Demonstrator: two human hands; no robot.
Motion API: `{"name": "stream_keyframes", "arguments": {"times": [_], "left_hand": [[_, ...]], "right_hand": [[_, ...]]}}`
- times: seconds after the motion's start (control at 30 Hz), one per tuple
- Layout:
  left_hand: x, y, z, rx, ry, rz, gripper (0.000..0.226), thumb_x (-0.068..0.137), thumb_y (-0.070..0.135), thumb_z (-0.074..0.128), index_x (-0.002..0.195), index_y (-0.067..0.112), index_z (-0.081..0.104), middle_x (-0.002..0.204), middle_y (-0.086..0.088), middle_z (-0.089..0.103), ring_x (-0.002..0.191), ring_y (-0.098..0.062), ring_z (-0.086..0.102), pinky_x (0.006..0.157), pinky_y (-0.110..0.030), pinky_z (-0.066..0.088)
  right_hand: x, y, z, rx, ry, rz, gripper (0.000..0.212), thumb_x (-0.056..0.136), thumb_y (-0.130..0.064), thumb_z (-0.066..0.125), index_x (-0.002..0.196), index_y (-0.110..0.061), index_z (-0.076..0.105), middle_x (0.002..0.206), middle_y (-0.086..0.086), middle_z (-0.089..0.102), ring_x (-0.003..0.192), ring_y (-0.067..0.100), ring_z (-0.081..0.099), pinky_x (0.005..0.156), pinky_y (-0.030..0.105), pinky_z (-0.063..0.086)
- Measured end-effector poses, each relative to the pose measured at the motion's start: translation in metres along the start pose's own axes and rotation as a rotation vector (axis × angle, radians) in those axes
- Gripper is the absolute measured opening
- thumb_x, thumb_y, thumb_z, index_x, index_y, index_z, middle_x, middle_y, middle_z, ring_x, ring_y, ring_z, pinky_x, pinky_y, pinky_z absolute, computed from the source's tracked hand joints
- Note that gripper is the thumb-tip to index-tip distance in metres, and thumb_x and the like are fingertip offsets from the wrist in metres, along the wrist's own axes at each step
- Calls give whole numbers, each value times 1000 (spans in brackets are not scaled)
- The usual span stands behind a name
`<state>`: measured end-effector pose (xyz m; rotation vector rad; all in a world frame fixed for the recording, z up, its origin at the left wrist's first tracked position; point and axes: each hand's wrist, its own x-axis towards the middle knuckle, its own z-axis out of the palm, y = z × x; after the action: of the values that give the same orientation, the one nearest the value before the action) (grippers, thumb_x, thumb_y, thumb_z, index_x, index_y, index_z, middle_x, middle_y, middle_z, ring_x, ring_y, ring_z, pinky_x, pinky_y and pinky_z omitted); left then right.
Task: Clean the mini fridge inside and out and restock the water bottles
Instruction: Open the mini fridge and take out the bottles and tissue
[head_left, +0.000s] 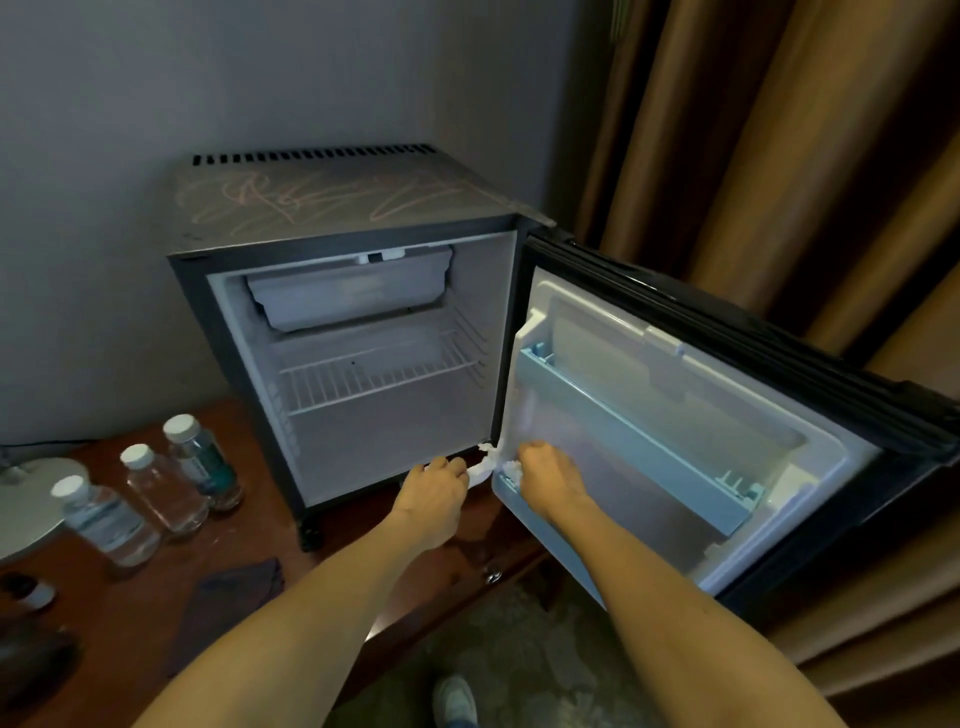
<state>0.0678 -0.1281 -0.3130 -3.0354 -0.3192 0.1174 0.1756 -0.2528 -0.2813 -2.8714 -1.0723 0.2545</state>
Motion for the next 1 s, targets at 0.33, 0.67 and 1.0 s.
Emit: {"name": "stream_keyframes", "arguments": {"times": [0.33,0.67,1.0], "left_hand": [[-64,-45,-8,-6,13,-123,41,90,11,47,131,11,47,135,-4,42,120,-26,43,93,-38,42],[-148,-104,-12,-69,30,-283,40,90,10,46,130,7,49,131,-7,44,117,-28,43,83,-39,43],[-246,-150,0,-192,99,-428,52,88,6,49,139,10,43,143,-3,39,123,-28,42,97,-41,44]], "right_hand": [[-23,-82,-8,10,72,-229,31,89,-2,52,119,-7,47,120,14,56,107,34,57,80,39,46],[-42,-177,0,28,15,-444,35,90,-3,53,123,-9,46,122,13,57,108,32,56,76,36,44],[-81,-293,17,69,-76,-694,27,90,1,50,114,-8,56,117,15,61,103,33,59,83,39,49]]}}
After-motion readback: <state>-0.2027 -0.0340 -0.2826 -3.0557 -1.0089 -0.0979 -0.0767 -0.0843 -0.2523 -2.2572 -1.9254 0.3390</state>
